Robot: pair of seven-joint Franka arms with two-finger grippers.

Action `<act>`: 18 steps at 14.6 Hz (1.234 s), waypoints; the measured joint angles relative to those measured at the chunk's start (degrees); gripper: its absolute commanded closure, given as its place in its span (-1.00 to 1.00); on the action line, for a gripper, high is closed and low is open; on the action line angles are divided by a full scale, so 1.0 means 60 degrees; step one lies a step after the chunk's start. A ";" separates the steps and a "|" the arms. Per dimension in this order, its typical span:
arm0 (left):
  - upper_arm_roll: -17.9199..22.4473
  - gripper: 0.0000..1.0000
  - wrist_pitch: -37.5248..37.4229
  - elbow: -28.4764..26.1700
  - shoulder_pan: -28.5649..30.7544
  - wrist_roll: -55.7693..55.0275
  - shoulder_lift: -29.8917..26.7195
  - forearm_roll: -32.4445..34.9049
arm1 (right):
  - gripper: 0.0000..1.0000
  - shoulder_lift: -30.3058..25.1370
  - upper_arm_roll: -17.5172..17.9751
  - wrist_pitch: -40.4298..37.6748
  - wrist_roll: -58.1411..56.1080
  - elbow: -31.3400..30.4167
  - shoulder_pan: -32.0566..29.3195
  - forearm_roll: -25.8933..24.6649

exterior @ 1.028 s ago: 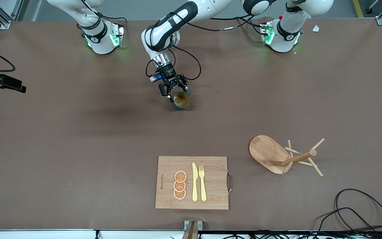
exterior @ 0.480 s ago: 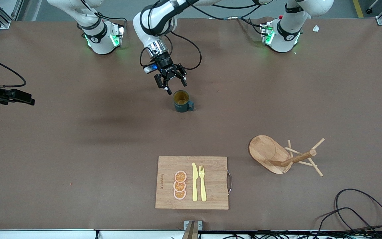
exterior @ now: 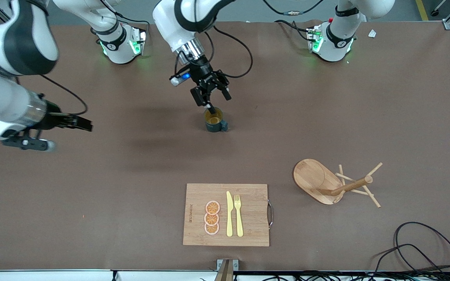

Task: Transfer cup from left to right arm and place
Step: 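Reach the right gripper to the mug while the left gripper holds it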

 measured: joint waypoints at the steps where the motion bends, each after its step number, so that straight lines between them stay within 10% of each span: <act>1: 0.0002 -1.00 0.0207 0.0006 0.0446 0.0254 -0.0301 -0.0382 | -1.00 0.0012 0.0008 0.0390 0.0243 -0.0294 0.0284 0.0109; 9: -0.0006 -1.00 0.0851 -0.0001 0.3296 -0.0992 -0.1646 -0.3245 | -1.00 0.0055 0.0059 0.4352 0.1358 -0.2826 0.3373 0.1133; 18: -0.0012 -1.00 0.0847 -0.0093 0.6825 -0.1809 -0.2783 -0.6314 | -1.00 0.0521 0.0046 0.4908 0.8516 -0.3165 0.5551 0.1150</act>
